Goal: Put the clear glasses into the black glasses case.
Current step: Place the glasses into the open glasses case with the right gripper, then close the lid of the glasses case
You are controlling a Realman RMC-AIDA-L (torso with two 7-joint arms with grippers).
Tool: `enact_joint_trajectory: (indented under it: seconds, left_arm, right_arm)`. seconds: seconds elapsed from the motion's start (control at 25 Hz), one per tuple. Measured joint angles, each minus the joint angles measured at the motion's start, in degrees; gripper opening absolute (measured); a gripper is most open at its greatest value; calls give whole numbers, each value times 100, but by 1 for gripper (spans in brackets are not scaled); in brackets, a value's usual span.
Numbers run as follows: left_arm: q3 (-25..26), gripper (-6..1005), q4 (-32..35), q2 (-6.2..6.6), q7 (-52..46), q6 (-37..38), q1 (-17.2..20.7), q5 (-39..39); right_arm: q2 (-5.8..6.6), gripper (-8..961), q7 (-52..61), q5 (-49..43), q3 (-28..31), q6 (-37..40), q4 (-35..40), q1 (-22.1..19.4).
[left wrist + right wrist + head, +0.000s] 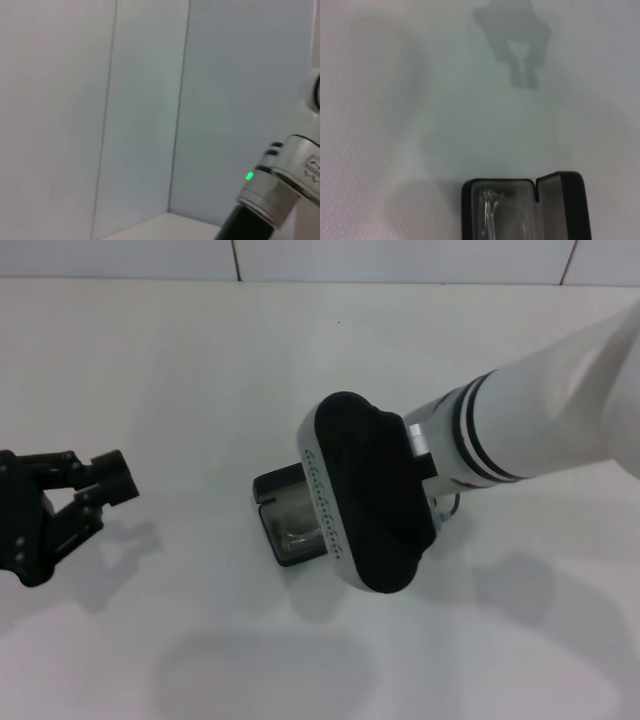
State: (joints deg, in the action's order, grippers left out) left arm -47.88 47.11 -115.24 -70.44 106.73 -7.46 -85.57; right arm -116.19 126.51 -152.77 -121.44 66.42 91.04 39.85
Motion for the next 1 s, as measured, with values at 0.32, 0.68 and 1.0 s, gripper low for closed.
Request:
enact_joint_trajectory:
  seconds: [0.32, 0.68, 1.0]
  left_arm:
    - [332, 170, -1, -89, -21, 36, -129, 182]
    - [719, 170, 1, -230, -237, 21, -597, 202]
    - [667, 170, -282, -354, -251, -8, -1129, 36]
  right_arm:
    - [-1, 126, -223, 898, 487, 126, 293, -499]
    - [17, 126, -1249, 3083, 2208, 68, 399, -1600]
    - [50, 125, -2635, 5454, 3890, 816, -991, -2047]
